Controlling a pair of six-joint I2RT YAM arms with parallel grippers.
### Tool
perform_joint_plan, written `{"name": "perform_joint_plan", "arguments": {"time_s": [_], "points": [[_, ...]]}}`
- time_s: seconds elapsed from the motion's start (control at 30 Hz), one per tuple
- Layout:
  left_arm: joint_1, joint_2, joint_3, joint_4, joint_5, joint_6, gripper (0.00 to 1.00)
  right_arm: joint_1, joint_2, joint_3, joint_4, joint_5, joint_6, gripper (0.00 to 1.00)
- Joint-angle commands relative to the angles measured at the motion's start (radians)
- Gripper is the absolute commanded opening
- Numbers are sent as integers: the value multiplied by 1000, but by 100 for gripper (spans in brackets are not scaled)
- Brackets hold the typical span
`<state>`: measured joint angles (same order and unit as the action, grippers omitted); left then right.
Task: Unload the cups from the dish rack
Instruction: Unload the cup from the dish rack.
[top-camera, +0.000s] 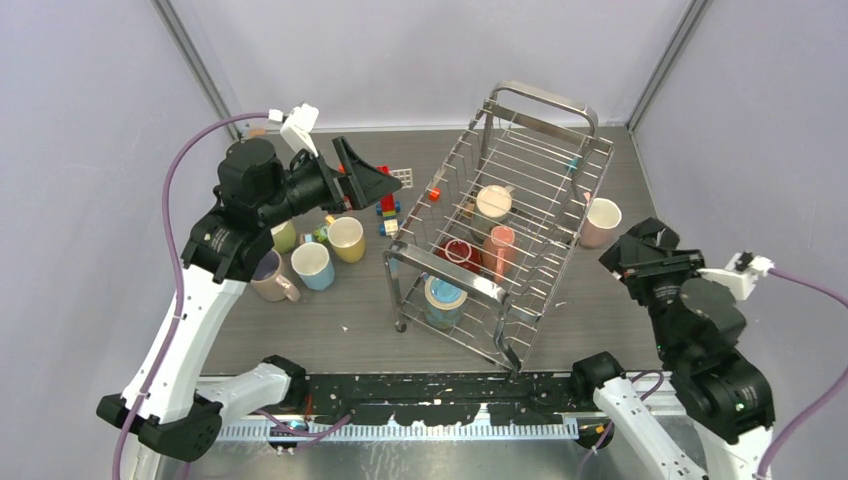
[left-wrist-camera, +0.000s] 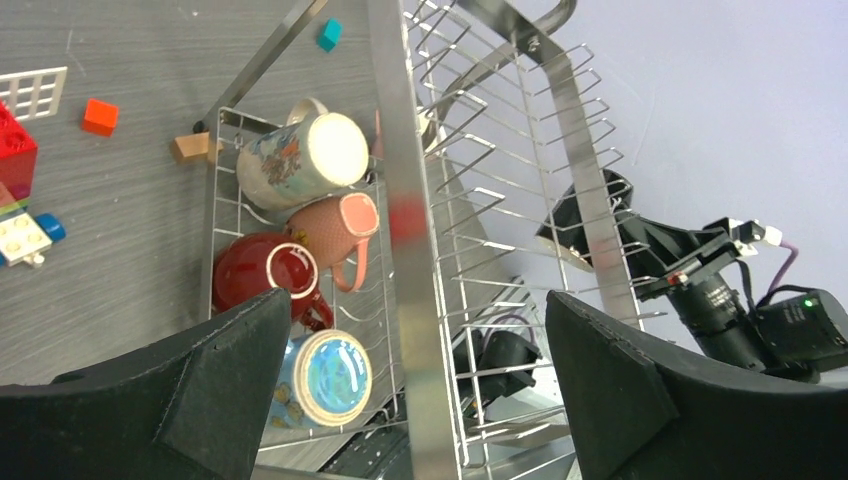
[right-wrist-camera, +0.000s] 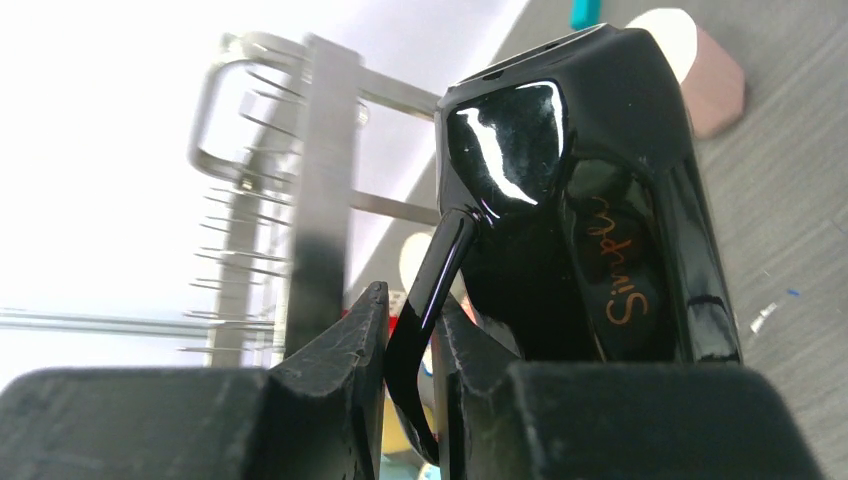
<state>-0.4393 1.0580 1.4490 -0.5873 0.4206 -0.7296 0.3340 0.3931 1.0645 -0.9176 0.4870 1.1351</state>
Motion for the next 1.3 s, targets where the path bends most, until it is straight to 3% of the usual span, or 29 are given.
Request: {"name": "perform_joint_plan", "arguments": {"time_s": [0.0, 0.4, 0.63, 0.93, 1.1, 1.27], "points": [[-8, 12, 60, 88, 36, -27, 100, 5, 47, 167, 79, 88, -57, 1], [-21, 87, 198, 150, 48, 51, 100, 5, 279, 581, 121, 49, -167, 1], [-88, 150, 286, 224, 64, 191, 100, 5, 455, 760, 172, -116, -139, 1], [-373, 247, 329, 294, -141, 503, 100, 4, 588, 828, 294, -314, -12, 1], [-552, 248, 221, 471, -359, 713, 100, 5, 626, 787, 400, -385, 112, 1], [-611, 262, 88, 709, -510, 838, 98, 6, 659, 754, 484, -426, 233, 1]]}}
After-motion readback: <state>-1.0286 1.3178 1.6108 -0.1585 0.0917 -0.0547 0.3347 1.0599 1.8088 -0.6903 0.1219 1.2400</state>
